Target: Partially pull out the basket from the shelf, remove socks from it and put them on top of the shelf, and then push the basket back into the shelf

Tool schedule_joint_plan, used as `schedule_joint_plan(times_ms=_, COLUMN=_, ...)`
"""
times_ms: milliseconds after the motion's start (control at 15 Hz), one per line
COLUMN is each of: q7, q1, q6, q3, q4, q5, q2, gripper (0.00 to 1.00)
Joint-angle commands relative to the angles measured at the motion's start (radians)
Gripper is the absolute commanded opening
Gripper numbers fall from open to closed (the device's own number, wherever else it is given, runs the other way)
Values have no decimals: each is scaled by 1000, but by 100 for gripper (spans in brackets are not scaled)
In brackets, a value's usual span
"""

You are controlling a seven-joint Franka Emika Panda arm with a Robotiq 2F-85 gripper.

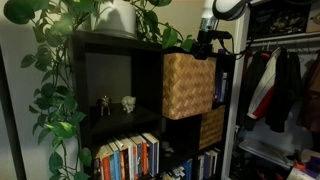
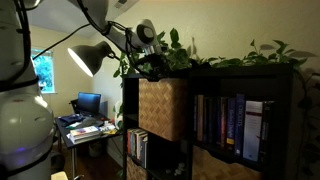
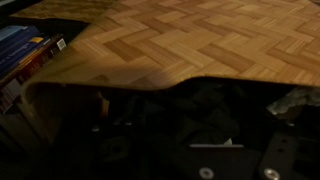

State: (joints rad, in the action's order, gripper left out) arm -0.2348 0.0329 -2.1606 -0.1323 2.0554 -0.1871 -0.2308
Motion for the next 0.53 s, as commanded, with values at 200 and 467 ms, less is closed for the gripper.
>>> schedule_joint_plan(times_ms=200, q7=-63, q1=-9, q6=-91, q3=1, q4=-28, q5=-68, q2=101, gripper=100)
schedule_joint_plan(times_ms=467, q7=-55, q1=6, q6=-87, q3=2, q4=-37, q5=-66, q2=129, gripper=100)
